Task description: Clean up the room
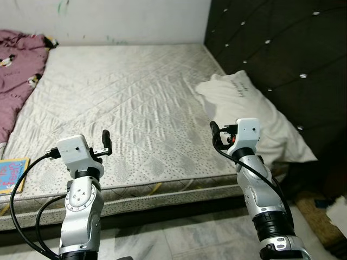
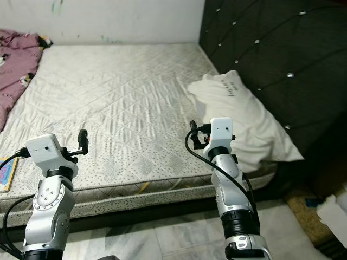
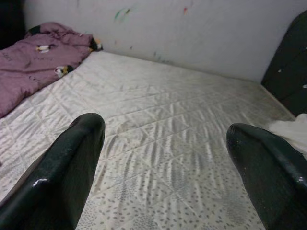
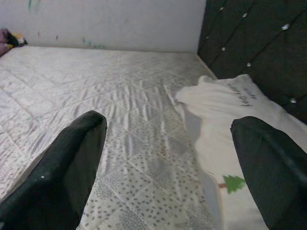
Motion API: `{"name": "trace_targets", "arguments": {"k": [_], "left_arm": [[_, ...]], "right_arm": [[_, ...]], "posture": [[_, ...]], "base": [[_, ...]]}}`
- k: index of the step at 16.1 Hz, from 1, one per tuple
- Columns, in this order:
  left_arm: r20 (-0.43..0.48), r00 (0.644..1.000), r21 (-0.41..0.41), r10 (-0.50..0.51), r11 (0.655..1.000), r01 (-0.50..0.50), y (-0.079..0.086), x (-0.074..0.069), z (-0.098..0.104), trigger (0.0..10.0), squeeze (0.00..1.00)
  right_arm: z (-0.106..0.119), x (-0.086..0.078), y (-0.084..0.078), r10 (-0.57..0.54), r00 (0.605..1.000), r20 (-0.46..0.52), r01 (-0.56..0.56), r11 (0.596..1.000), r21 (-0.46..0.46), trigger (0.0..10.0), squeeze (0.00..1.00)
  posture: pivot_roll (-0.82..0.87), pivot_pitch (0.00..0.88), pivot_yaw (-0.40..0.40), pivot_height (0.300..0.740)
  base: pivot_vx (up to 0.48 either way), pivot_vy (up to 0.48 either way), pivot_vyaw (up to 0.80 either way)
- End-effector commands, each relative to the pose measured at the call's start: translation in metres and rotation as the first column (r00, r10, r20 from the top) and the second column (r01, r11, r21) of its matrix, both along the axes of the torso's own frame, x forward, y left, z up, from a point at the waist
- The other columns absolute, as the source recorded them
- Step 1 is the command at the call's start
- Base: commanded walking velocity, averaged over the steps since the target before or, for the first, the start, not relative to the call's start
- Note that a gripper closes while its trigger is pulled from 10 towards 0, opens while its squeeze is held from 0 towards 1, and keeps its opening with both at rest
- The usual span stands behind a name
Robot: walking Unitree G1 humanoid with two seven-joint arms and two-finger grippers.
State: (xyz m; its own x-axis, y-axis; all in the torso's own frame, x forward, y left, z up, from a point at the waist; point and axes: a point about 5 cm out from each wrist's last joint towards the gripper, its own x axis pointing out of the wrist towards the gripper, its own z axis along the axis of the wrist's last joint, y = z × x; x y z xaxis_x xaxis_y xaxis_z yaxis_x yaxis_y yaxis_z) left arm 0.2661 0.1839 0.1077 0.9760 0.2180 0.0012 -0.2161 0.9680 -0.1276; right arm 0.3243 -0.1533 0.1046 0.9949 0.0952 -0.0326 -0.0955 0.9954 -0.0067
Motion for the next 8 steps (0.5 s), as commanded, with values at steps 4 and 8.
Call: {"name": "trace_targets", "arguments": {"k": [4, 8], "left_arm": [[0.021, 1.0, 0.005, -0.008, 1.0, 0.008, -0.0003, 0.0015, 0.005, 10.0, 0.0], [0.015, 1.0, -0.006, -0.008, 1.0, 0.008, -0.001, 0.0019, 0.0046, 10.0, 0.0]], "right_arm": [[0.0013, 0.0028, 0.0004, 0.001, 1.0, -0.003, -0.001, 1.0, -0.001, 10.0, 0.0], [0.0012, 0.0033, 0.0002, -0.003, 1.0, -0.002, 0.003, 1.0, -0.005, 10.0, 0.0]], "posture": [[0.01, 0.0, -0.029, 0.74], [0.01, 0.0, -0.029, 0.74]], "base": [[0.362, 0.0, 0.0], [0.308, 0.0, 0.0]]}}
